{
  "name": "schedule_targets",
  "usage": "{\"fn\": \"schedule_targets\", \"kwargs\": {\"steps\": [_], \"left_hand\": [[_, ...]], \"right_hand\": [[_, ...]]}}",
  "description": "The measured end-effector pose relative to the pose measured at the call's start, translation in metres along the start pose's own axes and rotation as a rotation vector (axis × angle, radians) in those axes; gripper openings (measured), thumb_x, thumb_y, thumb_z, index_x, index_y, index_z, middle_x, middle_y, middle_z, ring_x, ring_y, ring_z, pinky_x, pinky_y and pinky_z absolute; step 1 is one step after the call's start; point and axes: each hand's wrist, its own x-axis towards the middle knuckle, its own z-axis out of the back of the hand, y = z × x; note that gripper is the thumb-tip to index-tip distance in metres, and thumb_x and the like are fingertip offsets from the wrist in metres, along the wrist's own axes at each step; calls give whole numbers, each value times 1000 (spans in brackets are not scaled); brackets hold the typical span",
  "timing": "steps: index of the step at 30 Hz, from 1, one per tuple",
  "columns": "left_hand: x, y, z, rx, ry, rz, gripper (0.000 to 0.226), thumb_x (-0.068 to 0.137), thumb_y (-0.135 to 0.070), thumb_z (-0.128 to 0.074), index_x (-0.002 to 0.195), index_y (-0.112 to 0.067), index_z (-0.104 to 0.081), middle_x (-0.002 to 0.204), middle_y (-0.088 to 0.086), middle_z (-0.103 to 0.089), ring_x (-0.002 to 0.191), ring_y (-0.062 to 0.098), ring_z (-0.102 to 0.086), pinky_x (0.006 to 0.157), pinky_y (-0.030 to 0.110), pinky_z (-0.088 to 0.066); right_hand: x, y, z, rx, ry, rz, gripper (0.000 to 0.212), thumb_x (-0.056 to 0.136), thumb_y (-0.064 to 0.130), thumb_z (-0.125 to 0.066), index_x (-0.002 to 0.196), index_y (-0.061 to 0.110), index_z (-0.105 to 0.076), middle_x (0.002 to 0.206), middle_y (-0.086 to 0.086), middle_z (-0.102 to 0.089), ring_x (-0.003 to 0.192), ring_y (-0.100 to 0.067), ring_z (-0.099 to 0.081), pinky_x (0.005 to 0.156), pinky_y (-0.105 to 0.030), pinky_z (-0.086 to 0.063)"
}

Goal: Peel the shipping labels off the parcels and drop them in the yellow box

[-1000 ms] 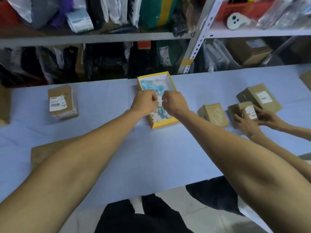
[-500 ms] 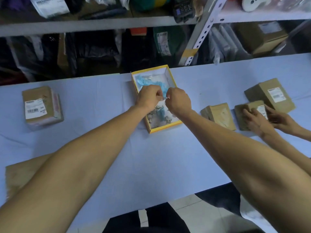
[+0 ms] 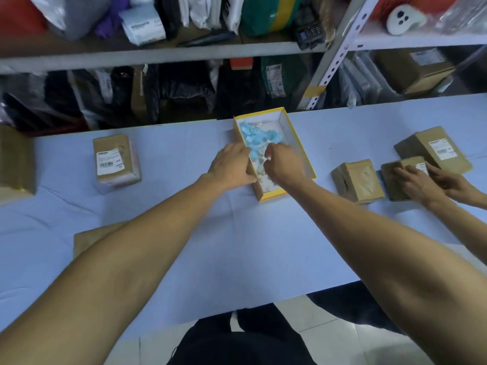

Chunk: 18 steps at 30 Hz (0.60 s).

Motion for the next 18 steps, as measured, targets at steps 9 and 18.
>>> {"fn": "schedule_targets", "kwargs": {"steps": [9, 18], "left_hand": [[-170, 68, 15, 121, -31, 302, 96, 78, -60, -67, 153, -20, -22, 163, 9, -10, 149, 33, -5, 120, 46, -12], [-341, 77, -9, 57, -162, 593, 101, 76, -55, -72, 153, -15, -20, 162, 9, -9, 148, 33, -3, 119, 43, -8]], "right_hand": [[-97, 106, -29, 98, 63, 296, 28, 85, 15, -54, 113, 13, -60, 115, -9, -58, 103, -31, -58, 81, -38, -49], [-209, 172, -90, 137, 199, 526, 47, 84, 16, -55, 131, 16, -49, 123, -12, -52, 113, -33, -51, 83, -42, -49]]}}
